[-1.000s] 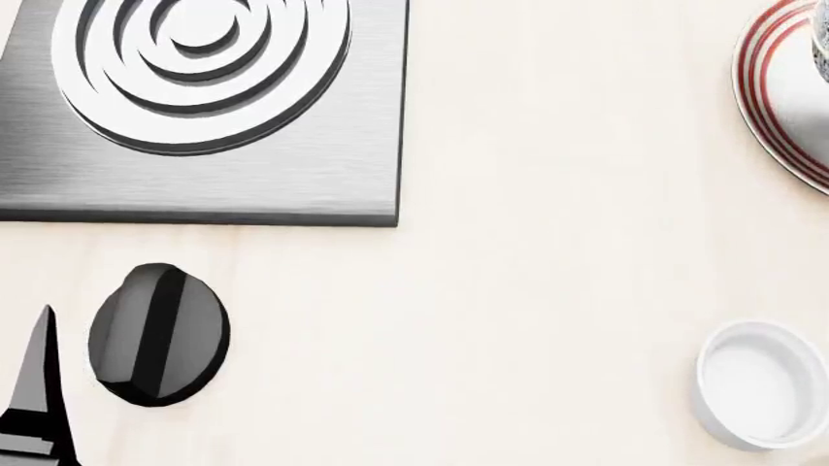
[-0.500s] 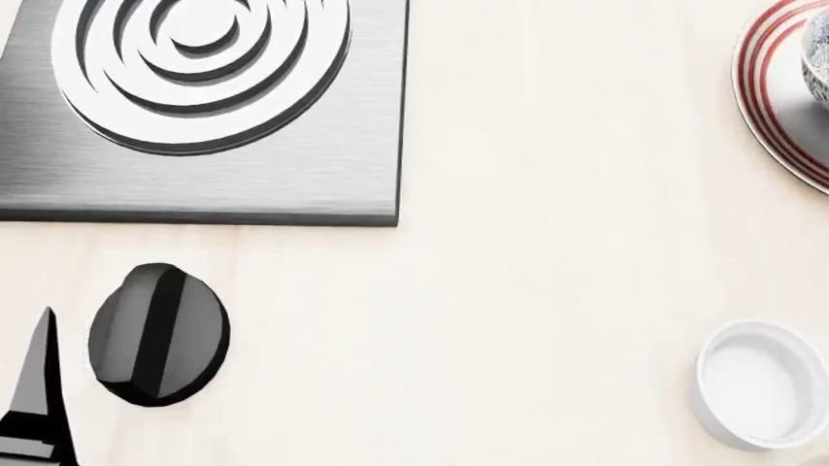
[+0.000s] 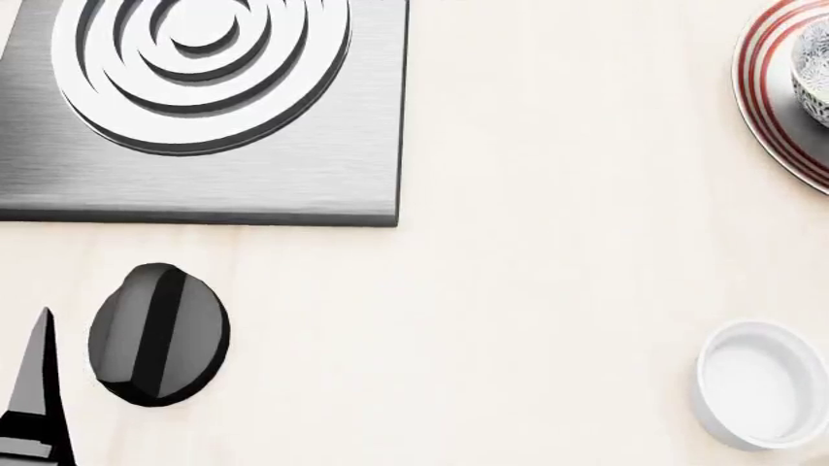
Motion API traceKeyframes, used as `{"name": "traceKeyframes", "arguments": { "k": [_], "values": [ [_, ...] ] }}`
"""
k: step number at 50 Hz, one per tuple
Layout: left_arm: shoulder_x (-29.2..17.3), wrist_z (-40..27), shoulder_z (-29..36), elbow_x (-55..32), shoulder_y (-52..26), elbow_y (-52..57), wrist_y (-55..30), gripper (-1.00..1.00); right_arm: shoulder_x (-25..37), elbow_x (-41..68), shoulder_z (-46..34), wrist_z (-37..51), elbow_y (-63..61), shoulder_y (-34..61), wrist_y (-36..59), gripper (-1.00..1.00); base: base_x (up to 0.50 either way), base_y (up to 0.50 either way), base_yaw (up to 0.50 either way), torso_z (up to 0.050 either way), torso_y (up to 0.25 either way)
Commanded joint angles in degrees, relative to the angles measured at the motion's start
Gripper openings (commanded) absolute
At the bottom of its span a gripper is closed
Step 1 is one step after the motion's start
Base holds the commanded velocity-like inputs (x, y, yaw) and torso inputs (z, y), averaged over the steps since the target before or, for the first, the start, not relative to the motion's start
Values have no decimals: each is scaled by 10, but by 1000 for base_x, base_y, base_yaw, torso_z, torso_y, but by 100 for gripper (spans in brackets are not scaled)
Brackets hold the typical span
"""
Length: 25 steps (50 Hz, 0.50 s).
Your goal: Pick the akita bowl next to the ramekin and place it on the plate.
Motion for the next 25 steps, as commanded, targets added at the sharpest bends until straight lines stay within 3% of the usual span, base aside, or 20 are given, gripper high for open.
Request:
{"name": "traceKeyframes", "arguments": {
  "k": [1,21,22,25],
  "values": [
    [-2,-1,-1,-2,-1,2,-1,100,-2,28,-35,1,0,1,-20,-100,0,0,0,0,0],
    [-4,-4,-1,-6,-5,2,-5,100,-5,159,-186,-3,0,3,-53,-100,0,0,0,0,0],
    [-4,-4,1,-4,-6,4,-7,100,-6,168,-196,-5,0,4,-54,100,0,0,0,0,0],
    [-2,-3,1,-6,-8,3,-8,100,-6,194,-227,-16,0,8,-55,100,0,0,0,0,0]
  ]
}}
